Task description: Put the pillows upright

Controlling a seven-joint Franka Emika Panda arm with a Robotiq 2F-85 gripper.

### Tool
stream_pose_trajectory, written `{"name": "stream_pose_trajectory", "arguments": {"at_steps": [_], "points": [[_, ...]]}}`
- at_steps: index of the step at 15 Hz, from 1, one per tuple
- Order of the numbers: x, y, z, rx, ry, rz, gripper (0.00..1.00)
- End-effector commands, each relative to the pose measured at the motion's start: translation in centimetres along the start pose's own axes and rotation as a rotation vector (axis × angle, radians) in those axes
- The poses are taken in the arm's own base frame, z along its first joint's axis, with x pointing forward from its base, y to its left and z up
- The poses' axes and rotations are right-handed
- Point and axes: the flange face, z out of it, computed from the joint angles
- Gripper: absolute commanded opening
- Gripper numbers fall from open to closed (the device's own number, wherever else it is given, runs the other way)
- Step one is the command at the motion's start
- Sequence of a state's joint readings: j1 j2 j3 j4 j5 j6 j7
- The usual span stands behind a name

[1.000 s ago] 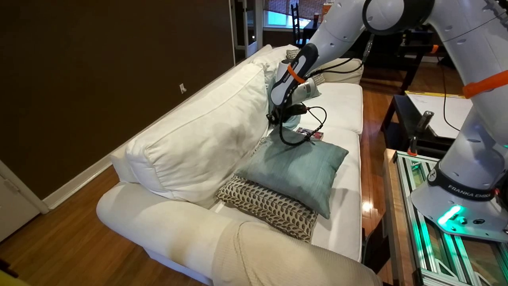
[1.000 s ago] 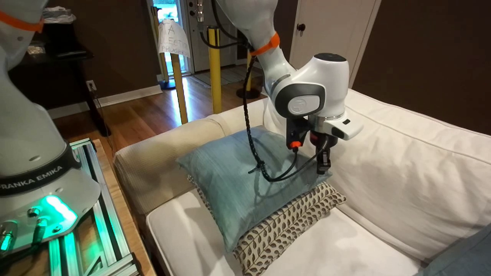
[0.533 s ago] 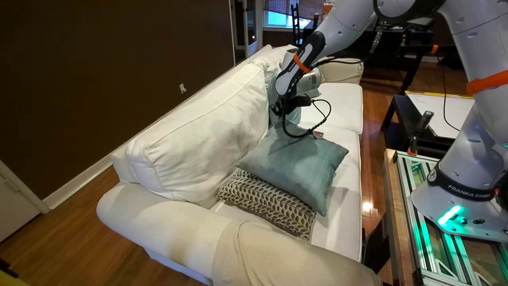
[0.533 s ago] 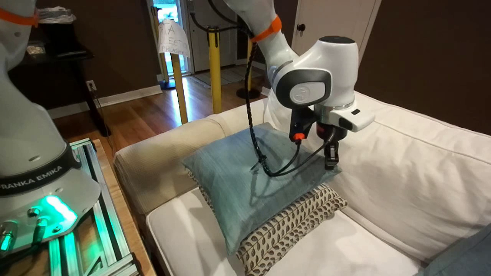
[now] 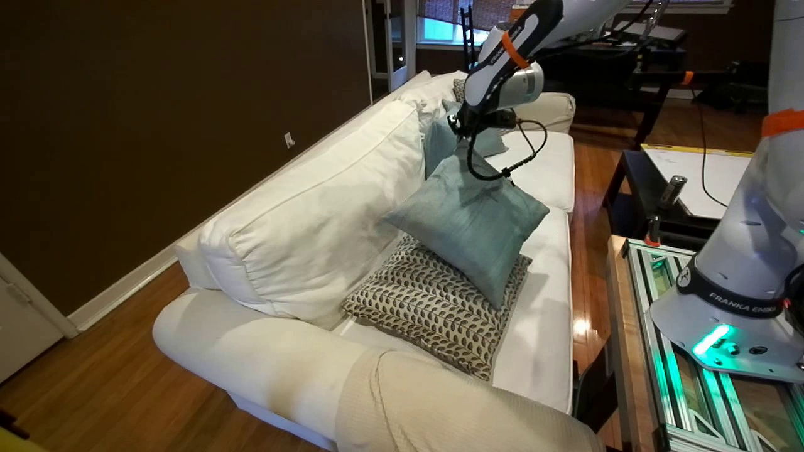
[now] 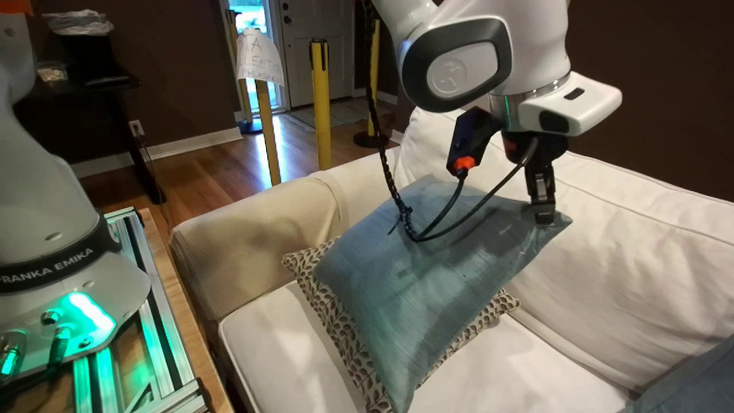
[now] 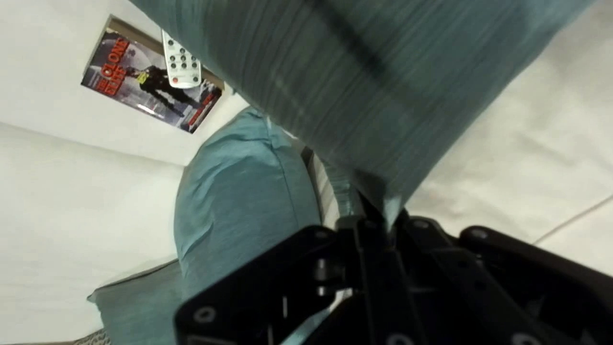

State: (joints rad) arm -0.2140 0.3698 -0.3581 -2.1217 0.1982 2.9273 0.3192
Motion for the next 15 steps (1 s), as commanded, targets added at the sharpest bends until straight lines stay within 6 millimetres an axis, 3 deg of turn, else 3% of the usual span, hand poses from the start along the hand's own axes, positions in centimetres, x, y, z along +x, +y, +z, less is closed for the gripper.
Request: {"name": "stream_pose_trajectory", "arguments": {"at_steps": [1,5,6,13,15], "points": [[2.1,1.7,-4.2,-0.011,0.102,0.059,0.01],[4.5,2.6,-6.7,-0.032,0.187,0.11,0.01],[3.9,2.6,-5.0,-0.045,0.134,0.081,0.05],[4.2,2.6,-5.7,-0.047,0.155,0.099,0.05],[4.7,2.0,-6.6,-0.004,0.179,0.08,0.01]]}}
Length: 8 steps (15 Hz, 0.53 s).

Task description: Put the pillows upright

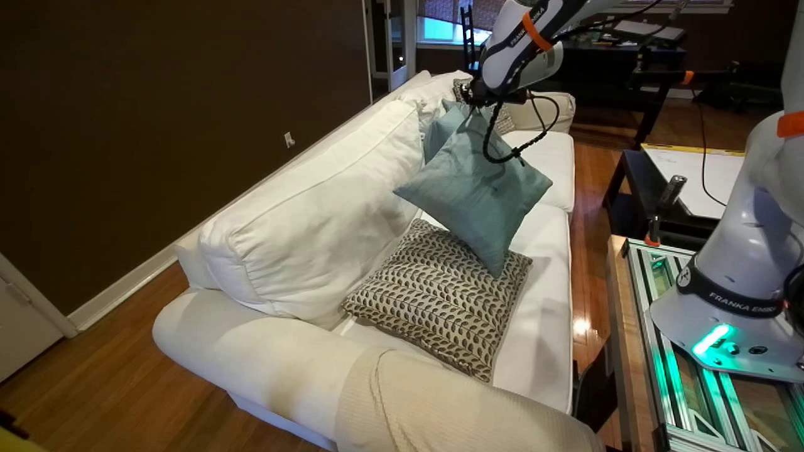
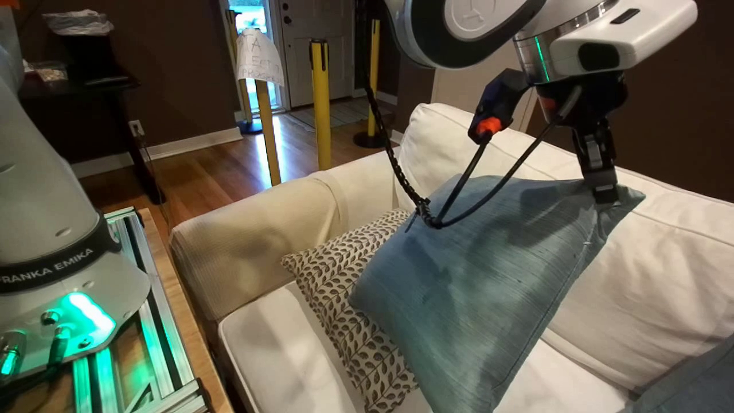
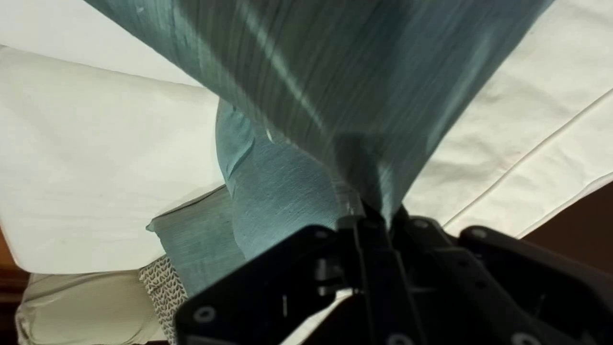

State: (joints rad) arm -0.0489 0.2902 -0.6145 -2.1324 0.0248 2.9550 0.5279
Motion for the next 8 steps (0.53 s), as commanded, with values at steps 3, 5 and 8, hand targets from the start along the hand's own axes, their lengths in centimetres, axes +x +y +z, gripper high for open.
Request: {"name": "stream_pose_trajectory", "arguments": {"at_steps": [3,5,8], "points": [[2.4,-1.3,-1.6,0.088,0.113,-0.053,0.01],[3.2,-2.2,-2.4,0.133,0.174,-0.105,0.01],[3.8,-3.8,-3.1,0.202,0.236,-0.151,0.01]]}}
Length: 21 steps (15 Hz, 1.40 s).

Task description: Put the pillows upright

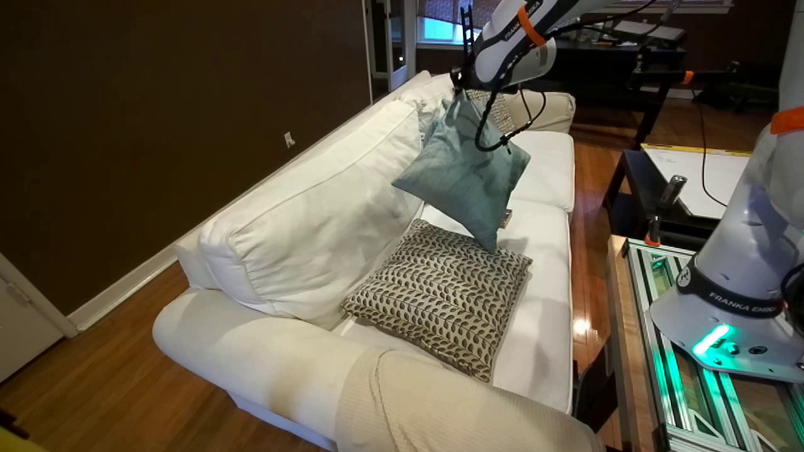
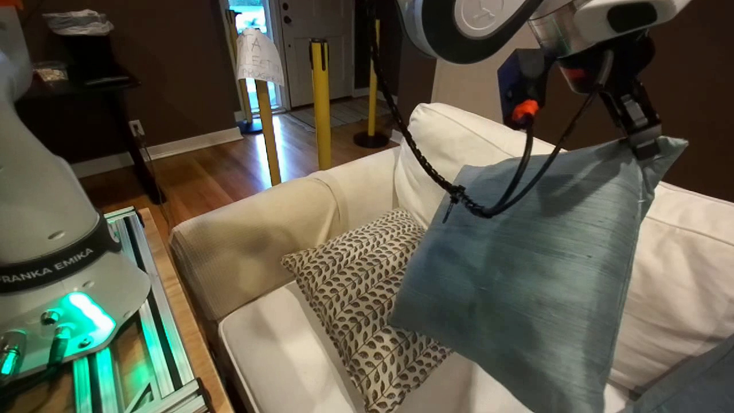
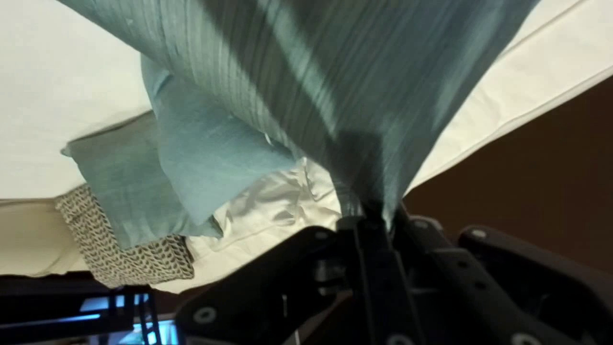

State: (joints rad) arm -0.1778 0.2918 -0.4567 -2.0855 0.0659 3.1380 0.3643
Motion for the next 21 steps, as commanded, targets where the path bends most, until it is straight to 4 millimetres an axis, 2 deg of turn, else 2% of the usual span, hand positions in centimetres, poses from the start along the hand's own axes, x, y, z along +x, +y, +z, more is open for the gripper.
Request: {"name": "stream_pose_trajectory", "arguments": {"at_steps": [1,5,11,21], "points": [[1.9,-1.7,-0.5,0.084,0.082,-0.036,0.01],[2.4,-2.3,1.6,0.139,0.069,-0.006,0.01],[3.4,-0.4,5.5,0.176,0.039,0.022,0.01],[3.2,2.5,9.6,0.284,-0.054,0.163,0.01]]}}
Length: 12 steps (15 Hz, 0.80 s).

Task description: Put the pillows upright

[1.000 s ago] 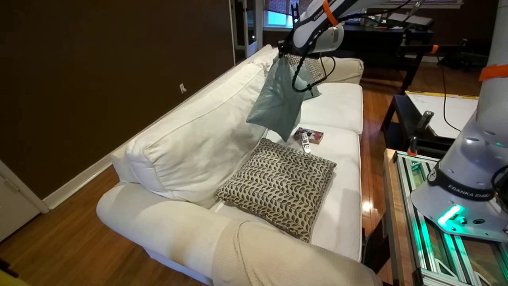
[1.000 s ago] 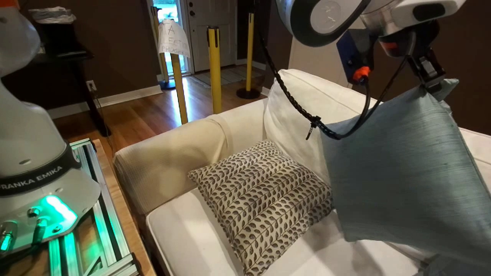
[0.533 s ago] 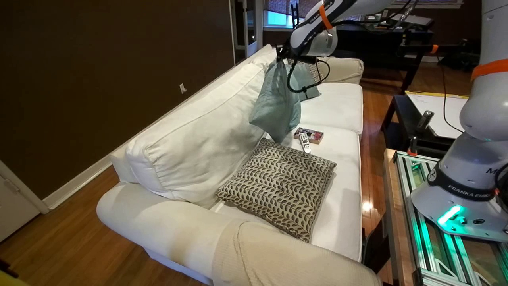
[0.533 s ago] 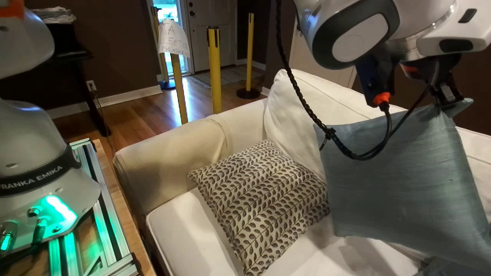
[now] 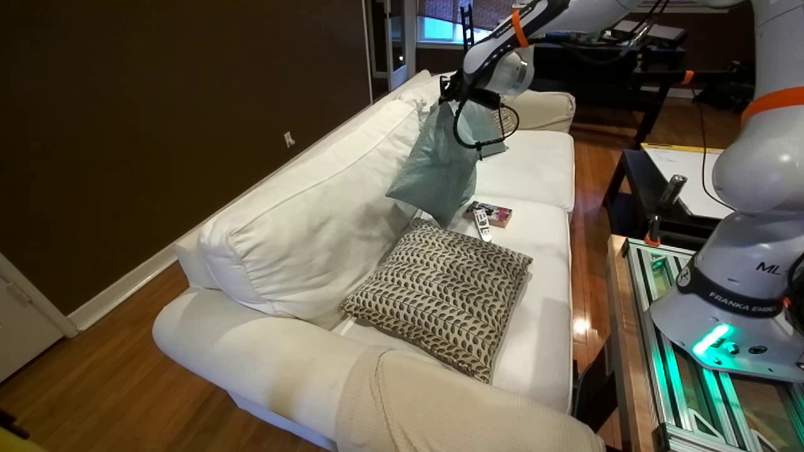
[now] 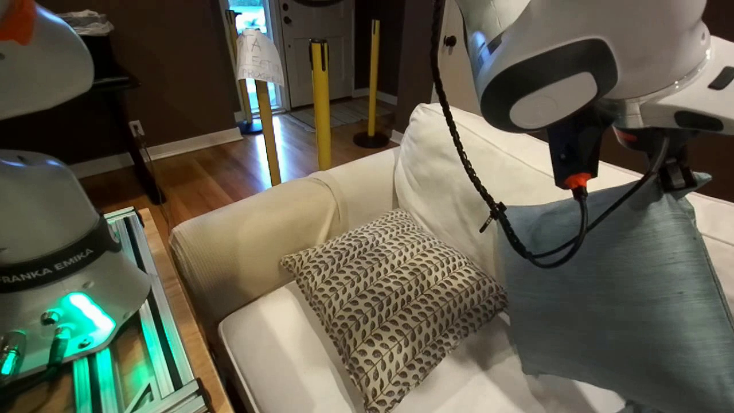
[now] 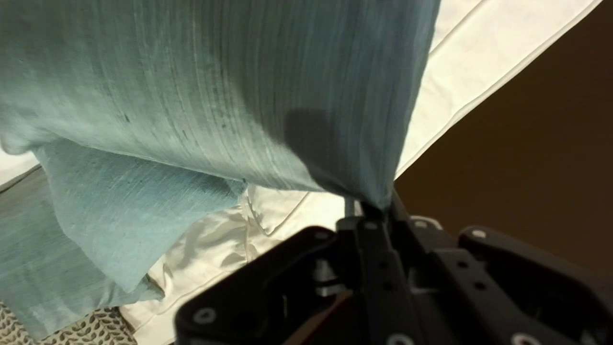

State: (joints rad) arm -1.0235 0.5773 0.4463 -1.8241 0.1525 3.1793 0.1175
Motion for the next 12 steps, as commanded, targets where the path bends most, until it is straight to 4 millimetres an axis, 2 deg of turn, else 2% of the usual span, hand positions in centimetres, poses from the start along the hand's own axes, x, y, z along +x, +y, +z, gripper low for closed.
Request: {"name": "stream_pose_trajectory", "arguments": {"at_steps": [1,5,9,12], "points": [[1.5,0.3,0.9,0.068,-0.018,0.053,0.01],[1.1,0.9,2.1,0.079,-0.061,0.069,0.01],[1.5,-1.7,1.2,0.195,-0.154,0.126,0.01],[2.6,-1.8,0.9,0.235,-0.207,0.197,0.01]]}}
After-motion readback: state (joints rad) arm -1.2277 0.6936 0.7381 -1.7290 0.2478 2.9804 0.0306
